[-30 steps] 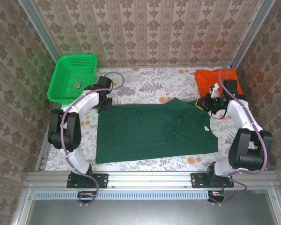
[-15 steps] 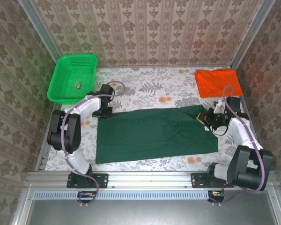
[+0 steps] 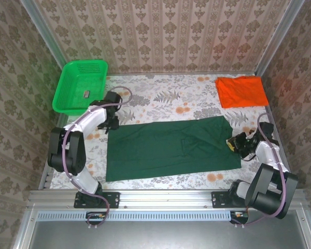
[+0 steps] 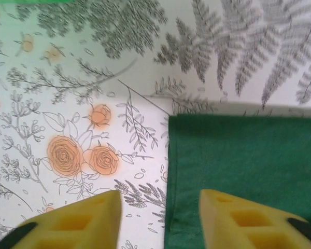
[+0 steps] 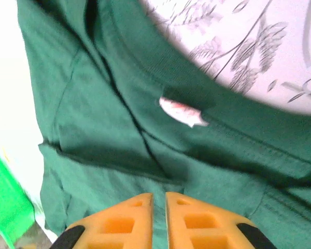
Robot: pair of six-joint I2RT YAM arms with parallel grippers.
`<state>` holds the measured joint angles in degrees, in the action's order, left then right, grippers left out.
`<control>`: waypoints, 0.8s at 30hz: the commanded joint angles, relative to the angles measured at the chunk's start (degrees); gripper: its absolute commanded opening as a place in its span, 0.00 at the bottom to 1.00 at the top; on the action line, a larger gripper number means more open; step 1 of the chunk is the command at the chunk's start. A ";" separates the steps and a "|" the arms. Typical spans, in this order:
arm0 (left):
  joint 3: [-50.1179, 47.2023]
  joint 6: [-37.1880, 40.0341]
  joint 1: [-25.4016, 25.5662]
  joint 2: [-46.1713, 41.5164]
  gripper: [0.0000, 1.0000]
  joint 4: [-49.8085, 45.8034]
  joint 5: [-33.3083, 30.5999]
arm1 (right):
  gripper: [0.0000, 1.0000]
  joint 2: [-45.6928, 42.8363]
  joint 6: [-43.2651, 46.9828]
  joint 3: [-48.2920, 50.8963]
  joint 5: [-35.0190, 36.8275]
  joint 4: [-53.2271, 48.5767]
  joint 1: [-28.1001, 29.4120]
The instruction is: Fold and stack the t-shirts
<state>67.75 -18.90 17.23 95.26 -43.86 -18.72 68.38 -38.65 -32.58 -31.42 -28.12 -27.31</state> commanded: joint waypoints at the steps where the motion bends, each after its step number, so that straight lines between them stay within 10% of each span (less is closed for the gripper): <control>1: 4.51 -1.85 -0.72 0.51 0.51 -2.78 -0.24 | 0.21 0.78 -5.78 -3.22 6.31 2.24 -0.36; 8: 10.64 0.18 -2.64 10.12 0.64 -5.57 8.79 | 0.37 9.53 -4.00 -15.56 9.53 5.78 7.45; 14: 14.57 1.10 -3.11 16.87 0.68 -5.45 7.61 | 0.41 28.87 8.03 -35.33 15.54 -9.63 18.04; 24: 18.33 2.03 -3.08 22.48 0.67 -3.78 4.12 | 0.45 45.17 14.96 -51.19 25.39 -18.01 20.32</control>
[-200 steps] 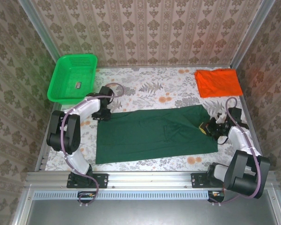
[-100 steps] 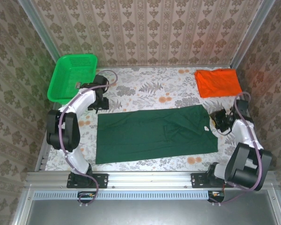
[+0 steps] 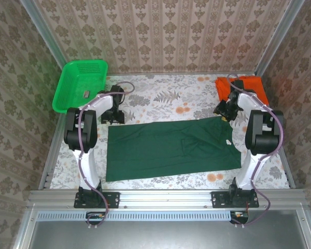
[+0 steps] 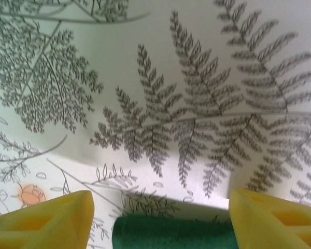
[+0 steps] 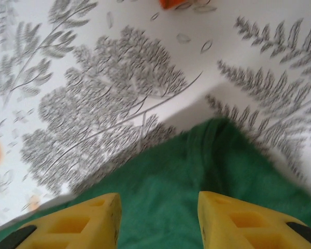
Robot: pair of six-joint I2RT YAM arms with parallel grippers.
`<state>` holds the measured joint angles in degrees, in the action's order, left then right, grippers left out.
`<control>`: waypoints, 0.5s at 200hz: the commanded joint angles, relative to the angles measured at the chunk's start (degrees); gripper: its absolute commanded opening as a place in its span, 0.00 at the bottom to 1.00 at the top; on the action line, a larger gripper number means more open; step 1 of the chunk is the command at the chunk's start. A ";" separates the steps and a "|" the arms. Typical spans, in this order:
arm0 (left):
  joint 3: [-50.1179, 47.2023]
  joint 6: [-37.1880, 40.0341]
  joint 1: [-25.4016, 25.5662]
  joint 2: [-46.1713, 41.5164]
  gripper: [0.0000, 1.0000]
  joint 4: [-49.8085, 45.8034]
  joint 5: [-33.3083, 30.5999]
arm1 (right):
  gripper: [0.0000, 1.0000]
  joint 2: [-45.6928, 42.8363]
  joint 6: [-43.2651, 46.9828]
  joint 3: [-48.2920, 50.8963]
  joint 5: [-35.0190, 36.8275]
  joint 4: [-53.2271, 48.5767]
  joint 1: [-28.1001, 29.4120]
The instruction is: Fold and stack the t-shirts
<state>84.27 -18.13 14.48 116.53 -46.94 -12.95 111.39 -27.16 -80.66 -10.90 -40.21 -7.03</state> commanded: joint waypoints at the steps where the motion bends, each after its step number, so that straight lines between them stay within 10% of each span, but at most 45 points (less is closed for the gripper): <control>1: 1.96 1.22 -0.38 1.50 0.65 -0.70 -1.80 | 0.45 2.70 3.68 -3.68 5.62 -5.96 0.02; 48: 1.74 1.07 -0.07 3.08 0.44 0.23 -3.11 | 0.41 5.99 4.46 -6.82 6.33 -5.67 0.04; 100: 1.39 0.95 0.20 3.56 0.02 0.77 -5.55 | 0.10 9.63 4.46 -8.40 6.64 -5.58 -0.56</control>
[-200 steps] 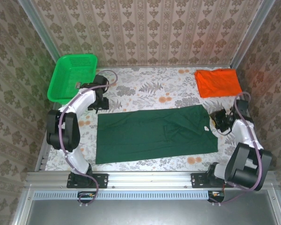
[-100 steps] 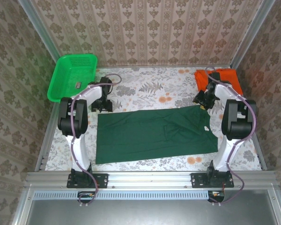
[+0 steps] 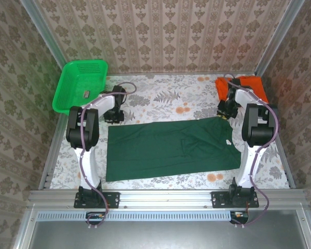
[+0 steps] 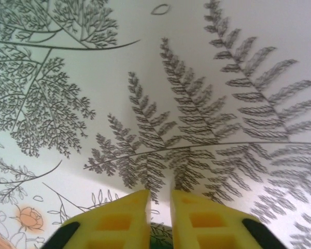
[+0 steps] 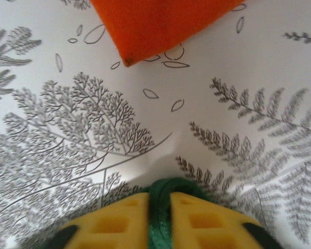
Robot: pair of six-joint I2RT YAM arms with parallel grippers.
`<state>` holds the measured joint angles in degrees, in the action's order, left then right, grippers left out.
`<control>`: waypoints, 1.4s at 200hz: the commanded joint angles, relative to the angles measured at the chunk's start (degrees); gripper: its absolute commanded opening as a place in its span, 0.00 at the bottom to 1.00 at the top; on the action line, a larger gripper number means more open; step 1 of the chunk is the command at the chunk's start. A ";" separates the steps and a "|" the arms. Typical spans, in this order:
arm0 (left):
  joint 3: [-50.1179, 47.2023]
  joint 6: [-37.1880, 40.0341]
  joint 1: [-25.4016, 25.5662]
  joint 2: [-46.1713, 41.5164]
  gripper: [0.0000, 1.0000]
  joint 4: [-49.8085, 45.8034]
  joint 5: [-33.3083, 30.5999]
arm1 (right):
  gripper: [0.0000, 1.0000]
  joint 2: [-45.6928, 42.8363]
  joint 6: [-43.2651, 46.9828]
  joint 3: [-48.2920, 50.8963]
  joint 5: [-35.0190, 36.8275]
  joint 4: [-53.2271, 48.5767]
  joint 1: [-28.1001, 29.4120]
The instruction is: Fold and stack the t-shirts
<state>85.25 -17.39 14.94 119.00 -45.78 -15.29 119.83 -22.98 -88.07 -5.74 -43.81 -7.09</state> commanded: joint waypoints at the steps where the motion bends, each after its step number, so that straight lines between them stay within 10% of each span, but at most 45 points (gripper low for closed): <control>1: 0.38 0.18 -0.26 1.07 0.01 -0.38 -3.23 | 0.09 1.15 0.25 -0.93 1.46 -1.93 -0.53; 62: -2.29 0.14 -0.48 -1.22 0.00 1.22 -3.71 | 0.00 0.17 -0.43 1.29 -0.65 0.38 -2.67; 95: -2.82 0.69 -0.53 -2.98 0.33 0.52 -3.13 | 0.00 -0.19 -0.90 1.91 -1.45 1.09 -2.81; 168: -6.98 1.04 -0.50 -8.96 0.51 0.05 1.55 | 0.00 -0.79 -0.73 3.27 -2.50 2.09 -2.75; 230: -11.42 1.28 -0.73 -9.78 0.50 1.51 1.88 | 0.00 -0.65 -1.06 3.81 -3.42 2.84 -2.71; 280: -8.81 0.31 -0.55 -5.47 0.20 3.21 -0.25 | 0.00 -0.95 -0.66 4.48 -3.73 2.76 -2.83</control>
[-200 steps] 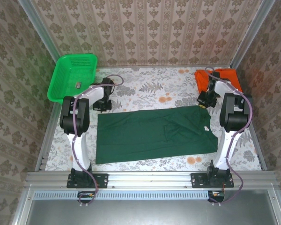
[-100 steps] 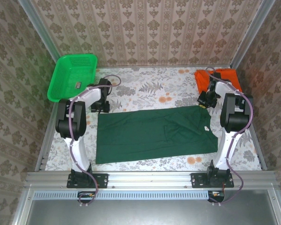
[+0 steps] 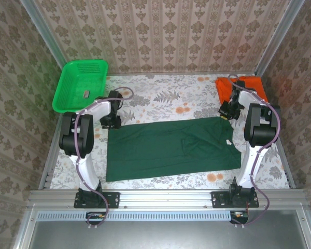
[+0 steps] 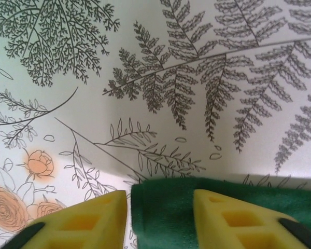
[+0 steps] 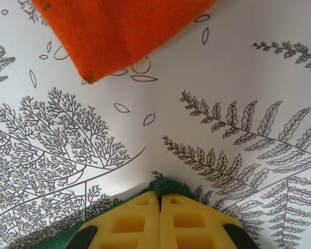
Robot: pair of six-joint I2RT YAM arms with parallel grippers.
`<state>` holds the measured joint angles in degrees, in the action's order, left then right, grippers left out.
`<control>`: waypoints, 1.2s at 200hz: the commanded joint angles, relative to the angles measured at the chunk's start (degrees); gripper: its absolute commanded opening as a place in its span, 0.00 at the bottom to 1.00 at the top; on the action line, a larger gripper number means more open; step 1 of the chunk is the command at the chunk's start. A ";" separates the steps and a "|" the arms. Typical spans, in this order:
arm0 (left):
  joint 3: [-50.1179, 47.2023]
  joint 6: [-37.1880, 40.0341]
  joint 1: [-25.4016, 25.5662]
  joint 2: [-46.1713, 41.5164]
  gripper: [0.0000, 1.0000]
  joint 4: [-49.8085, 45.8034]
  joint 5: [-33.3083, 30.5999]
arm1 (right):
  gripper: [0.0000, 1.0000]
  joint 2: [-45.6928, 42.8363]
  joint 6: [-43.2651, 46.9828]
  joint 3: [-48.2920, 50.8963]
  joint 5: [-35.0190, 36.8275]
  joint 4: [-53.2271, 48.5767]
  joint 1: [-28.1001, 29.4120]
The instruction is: Fold and stack the t-shirts
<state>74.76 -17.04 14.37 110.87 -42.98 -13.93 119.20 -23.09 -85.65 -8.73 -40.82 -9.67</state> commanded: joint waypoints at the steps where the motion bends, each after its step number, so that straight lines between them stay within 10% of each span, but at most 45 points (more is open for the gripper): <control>1: 1.69 -0.07 -0.01 2.67 0.19 0.47 -1.75 | 0.00 -0.36 -0.62 2.06 -0.75 -0.19 -0.26; 24: 2.15 -0.50 0.00 2.99 0.00 0.50 -4.57 | 0.00 -0.51 -0.75 2.51 -0.94 0.04 -0.50; 89: 4.82 -2.23 -0.75 4.48 0.00 -3.24 -13.65 | 0.00 -0.52 -2.53 2.77 -0.94 0.23 -2.34; 132: 8.57 -2.79 -0.14 6.46 0.34 -5.65 -12.43 | 0.37 -2.20 -4.87 1.85 -4.71 0.12 -2.28; 172: 16.45 -4.01 0.72 5.01 0.67 -13.37 -12.23 | 0.49 -12.46 -7.43 5.83 -4.99 1.45 -2.21; 211: 22.77 -6.18 5.40 2.60 0.75 -18.35 -7.97 | 0.50 -23.37 -6.34 14.95 -8.09 4.14 1.69; 240: 22.47 -6.00 9.99 3.40 0.71 -13.39 7.01 | 0.49 -25.08 -3.22 21.26 -14.32 3.09 4.31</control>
<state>96.92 -21.85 20.93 115.39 -56.80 -19.92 93.89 -28.64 -69.49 -17.06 -36.21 -7.27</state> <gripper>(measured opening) 0.726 0.490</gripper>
